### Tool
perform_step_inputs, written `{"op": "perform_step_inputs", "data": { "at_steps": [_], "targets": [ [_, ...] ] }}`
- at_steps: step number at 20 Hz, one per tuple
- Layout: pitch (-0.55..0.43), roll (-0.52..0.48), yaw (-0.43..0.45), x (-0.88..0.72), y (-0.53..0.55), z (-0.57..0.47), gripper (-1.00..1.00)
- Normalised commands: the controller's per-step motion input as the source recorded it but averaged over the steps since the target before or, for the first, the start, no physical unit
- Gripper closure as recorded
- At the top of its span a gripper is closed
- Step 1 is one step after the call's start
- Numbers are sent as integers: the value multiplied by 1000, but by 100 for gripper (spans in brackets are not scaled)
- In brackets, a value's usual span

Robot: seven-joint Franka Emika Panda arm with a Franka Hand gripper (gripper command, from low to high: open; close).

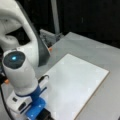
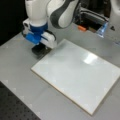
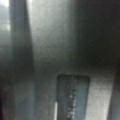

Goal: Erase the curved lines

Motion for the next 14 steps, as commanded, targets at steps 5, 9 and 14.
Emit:
{"op": "perform_step_inputs", "data": {
  "at_steps": [5,9,14],
  "targets": [
    [10,143,-15,154,-120,12,100],
    [-8,141,-24,131,-125,-18,100],
    [-23,159,-30,144,-106,-31,100]
  ]
}}
